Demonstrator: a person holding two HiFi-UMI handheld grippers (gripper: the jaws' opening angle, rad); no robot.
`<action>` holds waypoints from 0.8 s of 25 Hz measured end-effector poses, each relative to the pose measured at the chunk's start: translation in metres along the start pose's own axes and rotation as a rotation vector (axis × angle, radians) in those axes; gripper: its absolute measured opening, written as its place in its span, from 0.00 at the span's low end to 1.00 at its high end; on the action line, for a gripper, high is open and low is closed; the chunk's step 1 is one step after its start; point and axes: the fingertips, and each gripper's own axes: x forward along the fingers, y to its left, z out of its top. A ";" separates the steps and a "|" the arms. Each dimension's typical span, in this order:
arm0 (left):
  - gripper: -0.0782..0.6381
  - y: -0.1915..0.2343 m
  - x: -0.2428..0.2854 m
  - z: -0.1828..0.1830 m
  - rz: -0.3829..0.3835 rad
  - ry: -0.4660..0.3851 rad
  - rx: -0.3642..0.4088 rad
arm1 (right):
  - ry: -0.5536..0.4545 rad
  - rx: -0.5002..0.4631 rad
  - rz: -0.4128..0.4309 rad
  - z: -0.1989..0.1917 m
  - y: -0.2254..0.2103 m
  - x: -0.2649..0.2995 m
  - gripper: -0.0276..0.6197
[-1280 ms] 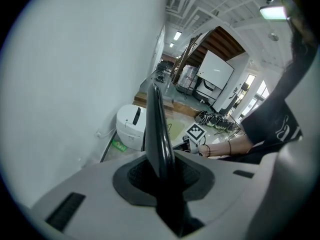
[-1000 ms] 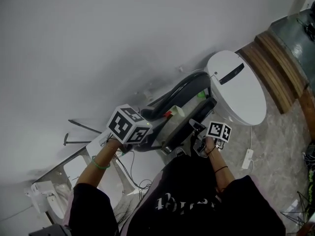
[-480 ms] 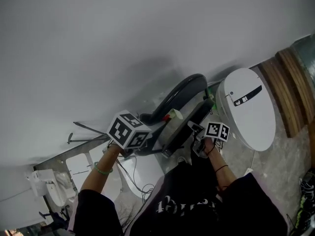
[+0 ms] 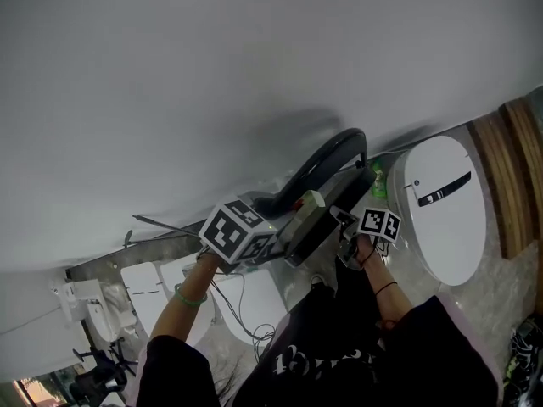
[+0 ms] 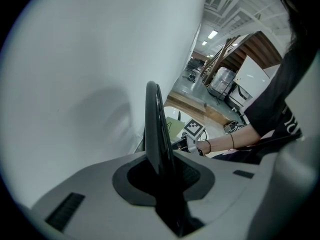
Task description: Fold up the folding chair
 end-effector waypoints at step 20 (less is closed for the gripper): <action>0.23 0.081 0.048 0.068 0.004 0.139 0.139 | -0.113 0.084 0.024 0.084 -0.011 0.038 0.20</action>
